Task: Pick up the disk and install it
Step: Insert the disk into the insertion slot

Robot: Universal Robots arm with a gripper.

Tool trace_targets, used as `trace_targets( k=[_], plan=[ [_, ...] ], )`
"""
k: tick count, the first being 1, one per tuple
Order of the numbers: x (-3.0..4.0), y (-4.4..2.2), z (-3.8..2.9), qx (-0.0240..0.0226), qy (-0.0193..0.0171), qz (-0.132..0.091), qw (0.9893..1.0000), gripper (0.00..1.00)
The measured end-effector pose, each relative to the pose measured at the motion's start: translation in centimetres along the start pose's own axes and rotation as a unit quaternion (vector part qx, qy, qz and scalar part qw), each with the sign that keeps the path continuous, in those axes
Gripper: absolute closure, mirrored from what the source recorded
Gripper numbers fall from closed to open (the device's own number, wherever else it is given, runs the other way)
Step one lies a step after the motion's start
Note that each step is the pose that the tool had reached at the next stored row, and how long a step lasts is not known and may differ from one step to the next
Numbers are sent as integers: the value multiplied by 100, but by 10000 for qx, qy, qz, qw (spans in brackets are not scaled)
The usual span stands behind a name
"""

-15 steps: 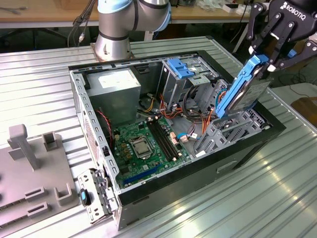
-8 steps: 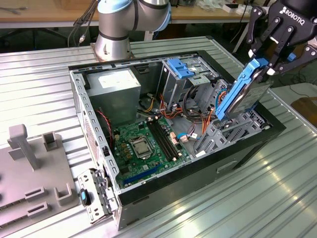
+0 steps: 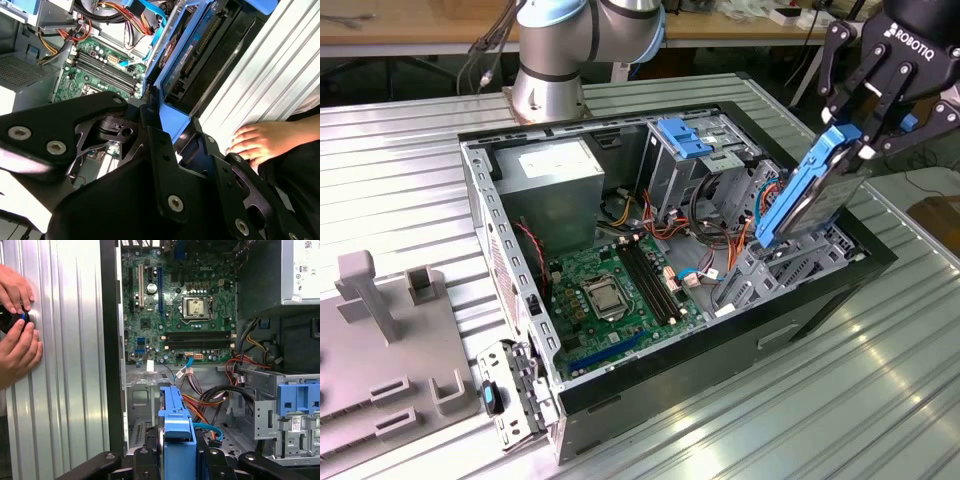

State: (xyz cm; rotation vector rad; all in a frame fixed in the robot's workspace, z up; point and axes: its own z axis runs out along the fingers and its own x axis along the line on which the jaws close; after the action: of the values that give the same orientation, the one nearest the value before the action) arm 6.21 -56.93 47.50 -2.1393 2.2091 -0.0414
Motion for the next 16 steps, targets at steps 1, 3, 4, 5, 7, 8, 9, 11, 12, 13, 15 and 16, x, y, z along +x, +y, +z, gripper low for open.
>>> trace_targets(
  k=[1, 3, 4, 5, 7, 8, 9, 11, 12, 13, 15, 16],
  plan=[
    [1, 0, 12, 0, 1, -1, 10000, 63],
    [4, -1, 31, 0, -1, 0, 10000, 63],
    [5, -1, 40, 0, -1, 0, 10000, 63],
    [6, -3, 50, 0, 0, -1, 10000, 63],
    [8, -5, 75, 0, -1, 0, 10000, 63],
    [11, -5, 86, -1, -1, 0, 10000, 63],
    [13, -5, 92, -1, -1, 0, 10000, 63],
    [25, -5, 105, -3, 0, 1, 10000, 63],
    [27, -4, 110, -3, -1, 3, 10000, 63],
    [28, -4, 115, -3, 0, 6, 10000, 63],
    [34, -3, 136, -3, 1, 17, 10000, 63],
    [37, -3, 140, -3, 1, 17, 10000, 63]
  ],
)
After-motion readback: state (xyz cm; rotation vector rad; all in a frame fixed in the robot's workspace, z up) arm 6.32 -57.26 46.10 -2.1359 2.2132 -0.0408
